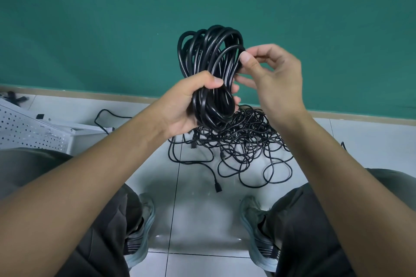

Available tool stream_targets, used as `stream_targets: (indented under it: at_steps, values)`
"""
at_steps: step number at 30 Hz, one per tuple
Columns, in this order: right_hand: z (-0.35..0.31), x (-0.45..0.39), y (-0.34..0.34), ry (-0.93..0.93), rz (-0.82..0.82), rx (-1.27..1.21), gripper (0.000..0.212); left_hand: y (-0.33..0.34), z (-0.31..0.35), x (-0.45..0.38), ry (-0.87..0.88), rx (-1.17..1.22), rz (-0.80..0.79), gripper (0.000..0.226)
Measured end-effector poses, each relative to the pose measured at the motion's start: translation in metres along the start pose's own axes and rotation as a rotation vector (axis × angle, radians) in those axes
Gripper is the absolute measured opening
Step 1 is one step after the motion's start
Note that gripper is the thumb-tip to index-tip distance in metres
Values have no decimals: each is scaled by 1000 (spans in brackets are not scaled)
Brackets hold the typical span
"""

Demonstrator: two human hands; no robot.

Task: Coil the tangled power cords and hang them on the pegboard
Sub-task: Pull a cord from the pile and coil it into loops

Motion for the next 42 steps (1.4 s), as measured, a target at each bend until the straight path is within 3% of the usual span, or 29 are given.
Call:
stream_targets:
  at_steps: [5, 8, 12, 16, 20, 24, 30, 35, 37, 42]
  values:
    - [-10, 1, -5, -94, 59, 111, 11, -6, 7, 1, -28, -187, 33, 25]
    - [-12, 2, -6, -131, 87, 159, 12, -13, 14, -2, 7, -248, 63, 40]
    - [-12, 2, -5, -148, 85, 147, 16, -12, 11, -2, 22, -286, 9, 53]
    - [-11, 3, -7, -161, 93, 169, 17, -2, 10, -1, 54, -333, -61, 46]
    - [-10, 5, -8, -166, 100, 162, 15, 0, 6, 1, 30, -272, -87, 43]
    - [0, 0, -7, -64, 114, 108, 11, 7, -9, 5, -74, -57, -95, 52]
    - [22, 0, 3, 130, 23, 68, 13, 5, -22, -2, -61, 277, 21, 29]
    - [37, 16, 29, 370, -237, 260, 57, -17, -8, -10, -4, 303, 200, 26]
    - [38, 25, 37, 354, -341, 341, 60, -27, -1, -10, 31, 251, 283, 20]
    - [38, 21, 38, 263, -360, 614, 63, -38, 9, -8, 45, 119, 402, 14]
Point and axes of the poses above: each hand's wrist, its own x-axis away from the middle knuckle, its own y-axis out of the palm, z = x × y, the point moved 7 cm from there along -x, towards the middle knuckle, and after that the axes turned 14 degrees about y, right-handed, at the moved point
